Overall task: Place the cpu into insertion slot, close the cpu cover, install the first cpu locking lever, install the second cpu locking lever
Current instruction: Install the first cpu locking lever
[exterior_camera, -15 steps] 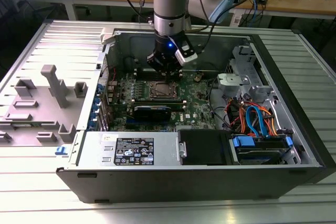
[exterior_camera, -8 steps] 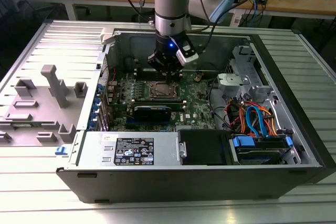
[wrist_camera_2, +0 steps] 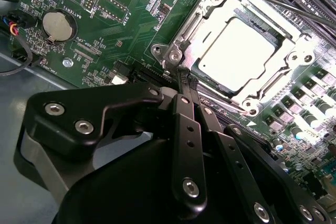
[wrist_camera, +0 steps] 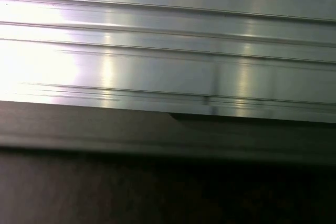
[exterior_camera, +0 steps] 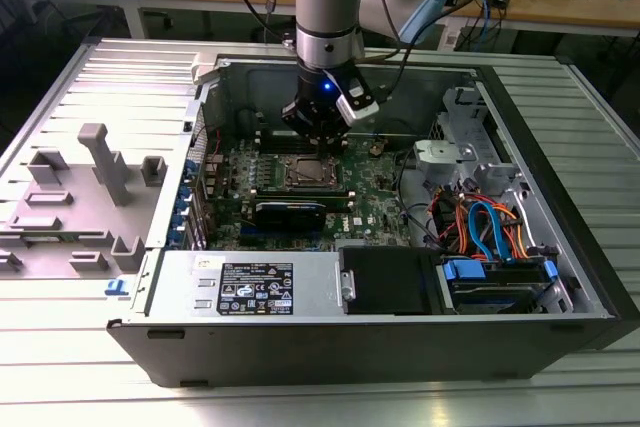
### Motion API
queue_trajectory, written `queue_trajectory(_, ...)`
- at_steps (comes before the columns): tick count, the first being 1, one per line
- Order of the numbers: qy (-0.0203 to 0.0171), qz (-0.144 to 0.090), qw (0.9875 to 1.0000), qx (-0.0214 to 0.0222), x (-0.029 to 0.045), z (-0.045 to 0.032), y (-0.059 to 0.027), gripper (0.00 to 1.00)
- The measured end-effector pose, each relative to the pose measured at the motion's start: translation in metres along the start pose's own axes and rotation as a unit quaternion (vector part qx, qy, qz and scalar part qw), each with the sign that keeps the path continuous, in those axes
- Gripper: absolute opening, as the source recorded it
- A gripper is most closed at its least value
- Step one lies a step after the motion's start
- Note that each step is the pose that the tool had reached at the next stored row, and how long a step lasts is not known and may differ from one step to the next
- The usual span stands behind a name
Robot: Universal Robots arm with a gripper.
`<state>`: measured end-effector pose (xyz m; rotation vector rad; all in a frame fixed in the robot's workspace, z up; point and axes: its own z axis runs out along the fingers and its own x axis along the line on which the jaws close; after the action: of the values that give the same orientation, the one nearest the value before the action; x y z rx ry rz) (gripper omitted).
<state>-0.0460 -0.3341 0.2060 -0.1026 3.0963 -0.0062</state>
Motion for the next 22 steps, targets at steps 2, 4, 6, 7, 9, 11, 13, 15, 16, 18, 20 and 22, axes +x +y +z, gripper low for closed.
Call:
queue_trajectory(2, 0.0, 0.0, 1.0, 0.0, 0.0, 0.0, 0.0, 0.11)
queue_trajectory(4, 0.0, 0.0, 1.0, -0.0001, 0.0, -0.0001, 0.0, 0.11)
queue_trajectory(6, 0.0001, 0.0, 1.0, -0.0002, 0.0, -0.0001, 0.0001, 0.11)
queue_trajectory(7, 0.0002, 0.0, 1.0, -0.0002, -0.0001, -0.0002, 0.0001, 0.11)
queue_trajectory(9, 0.0003, 0.0, 1.0, -0.0001, 0.0, -0.0003, 0.0, 0.11)
queue_trajectory(11, 0.0005, 0.0, 1.0, -0.0001, 0.0, -0.0005, 0.0, 0.11)
queue_trajectory(13, 0.0007, 0.0, 1.0, -0.0001, 0.0, -0.0007, 0.0, 0.11)
queue_trajectory(15, 0.001, 0.0, 1.0, -0.0001, 0.0, -0.001, 0.0, 0.11)
queue_trajectory(16, 0.001, 0.0, 1.0, -0.0002, 0.0, -0.001, 0.0, 0.11)
queue_trajectory(18, 0.0011, 0.0, 1.0, -0.0002, -0.0001, -0.001, 0.0, 0.11)
queue_trajectory(20, 0.0011, 0.0, 1.0, -0.0001, -0.0001, -0.0009, 0.0, 0.11)
queue_trajectory(22, 0.0011, 0.0, 1.0, -0.0002, -0.0001, -0.0007, -0.0001, 0.11)
